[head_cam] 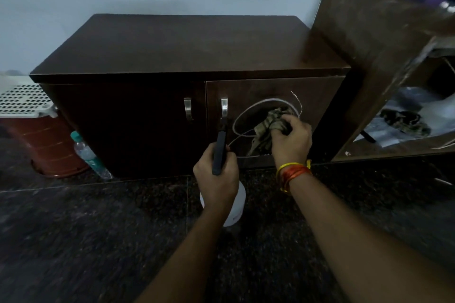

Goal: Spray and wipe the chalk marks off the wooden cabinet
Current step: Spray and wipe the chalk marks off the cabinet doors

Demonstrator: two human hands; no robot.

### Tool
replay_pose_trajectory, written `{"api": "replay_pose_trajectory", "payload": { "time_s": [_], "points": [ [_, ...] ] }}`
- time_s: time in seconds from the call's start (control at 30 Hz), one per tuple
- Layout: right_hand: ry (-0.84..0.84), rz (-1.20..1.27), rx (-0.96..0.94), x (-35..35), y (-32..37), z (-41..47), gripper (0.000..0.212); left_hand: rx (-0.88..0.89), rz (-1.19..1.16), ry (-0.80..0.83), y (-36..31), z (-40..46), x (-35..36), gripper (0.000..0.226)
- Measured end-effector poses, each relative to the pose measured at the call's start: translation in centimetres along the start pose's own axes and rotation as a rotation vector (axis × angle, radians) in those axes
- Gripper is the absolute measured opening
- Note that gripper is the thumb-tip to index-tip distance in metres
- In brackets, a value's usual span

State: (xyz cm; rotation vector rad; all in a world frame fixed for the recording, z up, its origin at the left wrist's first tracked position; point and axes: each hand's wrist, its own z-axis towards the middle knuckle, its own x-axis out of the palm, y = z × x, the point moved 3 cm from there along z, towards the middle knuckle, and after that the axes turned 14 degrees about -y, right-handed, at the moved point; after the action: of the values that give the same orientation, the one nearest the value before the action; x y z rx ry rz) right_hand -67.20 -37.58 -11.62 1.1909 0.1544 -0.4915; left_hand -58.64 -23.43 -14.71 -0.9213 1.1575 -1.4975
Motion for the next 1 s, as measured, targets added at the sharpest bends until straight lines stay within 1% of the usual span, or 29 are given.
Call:
{"api": "replay_pose_trajectory", "payload": {
  "time_s": [0.07,0.23,0.33,0.43,0.57,0.7,0.8,0.93,1.0],
  "points": [
    [-0.014,-0.001,0.036,-0.2,-0.3,0.6,0.035,-0.018,0.013,-0.006,0.0,-0.5,0.6,0.028],
    [-0.025,0.006,0.035,-0.9,-0.9,1.3,0.03,-0.045,-0.014,-0.046,-0.4,-0.9,1.8,0.036],
    [-0.038,-0.003,0.034,-2.1,-1.8,1.8,0.03,-0.062,-0.013,-0.033,-0.6,-1.2,2.6,0.041],
    [-0.056,-0.033,0.064,-3.2,-3.0,2.4,0.029,-0.047,-0.009,0.001,-0.5,-2.1,3.1,0.038],
    [-0.074,-0.034,0.055,-3.4,-3.7,2.9,0.029,-0.057,0.01,0.045,0.5,-3.2,3.3,0.036],
    [-0.089,-0.022,0.06,-3.1,-4.0,3.1,0.03,-0.067,0.027,0.063,1.8,-3.6,3.2,0.029],
    [-0.126,-0.022,0.075,-2.9,-4.5,3.0,0.031,-0.069,0.032,0.056,2.4,-3.7,3.2,0.03],
    [-0.114,-0.032,0.082,-2.6,-5.6,2.6,0.033,-0.086,0.048,0.06,2.9,-3.8,3.9,0.037],
    [-0.122,-0.039,0.097,-2.7,-6.4,2.4,0.032,-0.088,0.05,0.076,3.1,-4.0,4.4,0.033]
  ]
}}
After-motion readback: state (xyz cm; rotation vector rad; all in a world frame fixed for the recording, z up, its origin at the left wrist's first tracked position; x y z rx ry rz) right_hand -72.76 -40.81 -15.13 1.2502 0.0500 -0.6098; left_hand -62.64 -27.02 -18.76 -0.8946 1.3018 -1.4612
